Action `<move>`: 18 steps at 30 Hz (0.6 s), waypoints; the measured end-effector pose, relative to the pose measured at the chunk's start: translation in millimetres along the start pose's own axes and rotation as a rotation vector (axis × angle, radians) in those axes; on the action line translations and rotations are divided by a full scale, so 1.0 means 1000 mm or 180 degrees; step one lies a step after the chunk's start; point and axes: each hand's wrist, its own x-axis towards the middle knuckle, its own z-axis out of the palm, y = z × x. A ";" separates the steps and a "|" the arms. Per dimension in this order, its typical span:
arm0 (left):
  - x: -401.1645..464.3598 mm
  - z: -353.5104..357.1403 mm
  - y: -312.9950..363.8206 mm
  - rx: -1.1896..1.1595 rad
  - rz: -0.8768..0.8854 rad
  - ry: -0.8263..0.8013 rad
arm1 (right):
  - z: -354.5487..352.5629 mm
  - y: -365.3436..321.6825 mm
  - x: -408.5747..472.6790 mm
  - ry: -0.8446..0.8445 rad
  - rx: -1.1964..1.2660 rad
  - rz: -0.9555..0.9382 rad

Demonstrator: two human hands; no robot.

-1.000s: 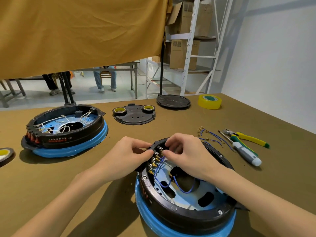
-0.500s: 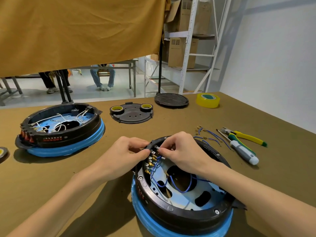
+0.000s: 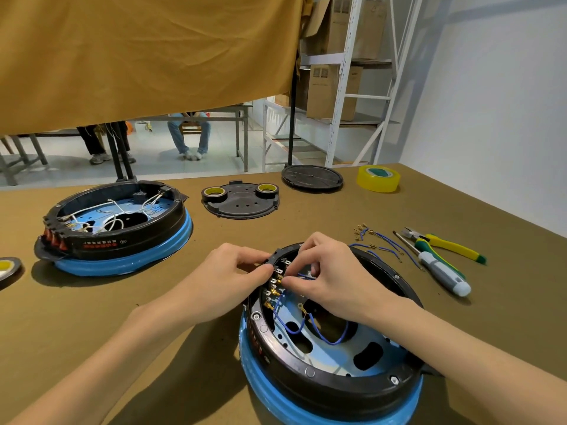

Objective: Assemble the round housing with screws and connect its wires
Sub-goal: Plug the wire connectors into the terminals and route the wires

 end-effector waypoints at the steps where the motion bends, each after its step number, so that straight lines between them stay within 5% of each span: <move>1: 0.000 0.000 0.000 0.0030 -0.0002 0.0006 | 0.001 -0.001 0.001 -0.0013 -0.0018 -0.0013; 18: -0.001 0.002 -0.001 0.0186 0.0077 0.0170 | 0.003 -0.007 0.001 -0.0021 0.0031 0.0015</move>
